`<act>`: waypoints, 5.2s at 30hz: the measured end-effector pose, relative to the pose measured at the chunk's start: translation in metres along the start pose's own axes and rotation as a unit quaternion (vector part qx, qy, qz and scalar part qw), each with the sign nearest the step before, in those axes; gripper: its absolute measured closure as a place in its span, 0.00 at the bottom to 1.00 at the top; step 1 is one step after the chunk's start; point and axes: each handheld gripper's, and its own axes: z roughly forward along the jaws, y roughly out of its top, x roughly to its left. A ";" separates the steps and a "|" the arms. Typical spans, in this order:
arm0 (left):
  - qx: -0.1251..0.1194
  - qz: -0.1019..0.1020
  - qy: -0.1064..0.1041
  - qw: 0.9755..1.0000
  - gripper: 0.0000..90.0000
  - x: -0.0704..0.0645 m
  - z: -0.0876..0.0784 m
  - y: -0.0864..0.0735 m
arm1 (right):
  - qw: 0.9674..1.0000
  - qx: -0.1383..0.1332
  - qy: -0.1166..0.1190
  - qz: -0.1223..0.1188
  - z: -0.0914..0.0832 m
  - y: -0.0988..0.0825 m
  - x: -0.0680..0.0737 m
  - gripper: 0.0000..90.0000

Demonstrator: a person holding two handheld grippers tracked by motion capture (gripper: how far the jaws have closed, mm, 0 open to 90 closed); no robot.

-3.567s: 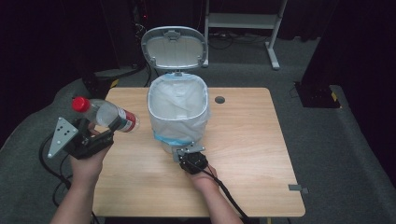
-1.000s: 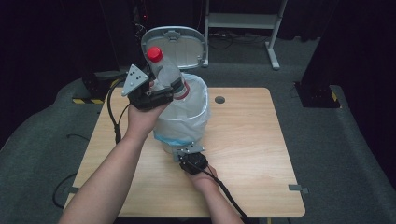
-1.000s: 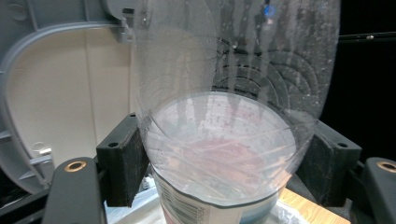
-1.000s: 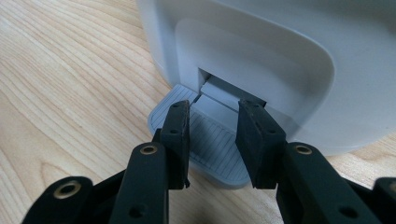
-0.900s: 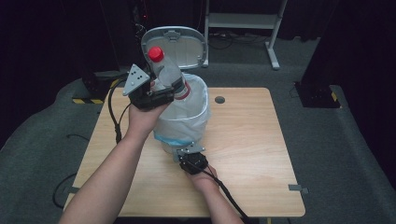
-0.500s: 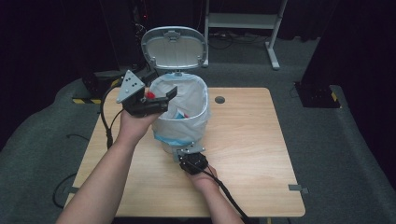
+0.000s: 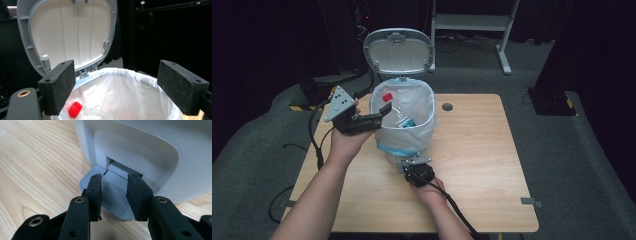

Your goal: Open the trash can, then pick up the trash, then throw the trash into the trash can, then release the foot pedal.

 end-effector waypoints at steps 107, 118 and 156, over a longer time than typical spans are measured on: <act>0.335 -0.089 0.085 0.934 0.18 0.022 -0.082 -0.244 | 1.000 0.011 -0.003 -0.011 -0.001 0.003 0.003 0.64; 0.334 -0.089 0.083 0.935 0.19 0.022 -0.082 -0.244 | 0.999 -0.033 0.009 -0.017 -0.036 0.011 0.012 0.53; 0.335 -0.088 0.081 0.935 0.19 0.022 -0.082 -0.244 | 0.992 0.035 -0.099 0.063 -0.100 -0.090 -0.128 0.30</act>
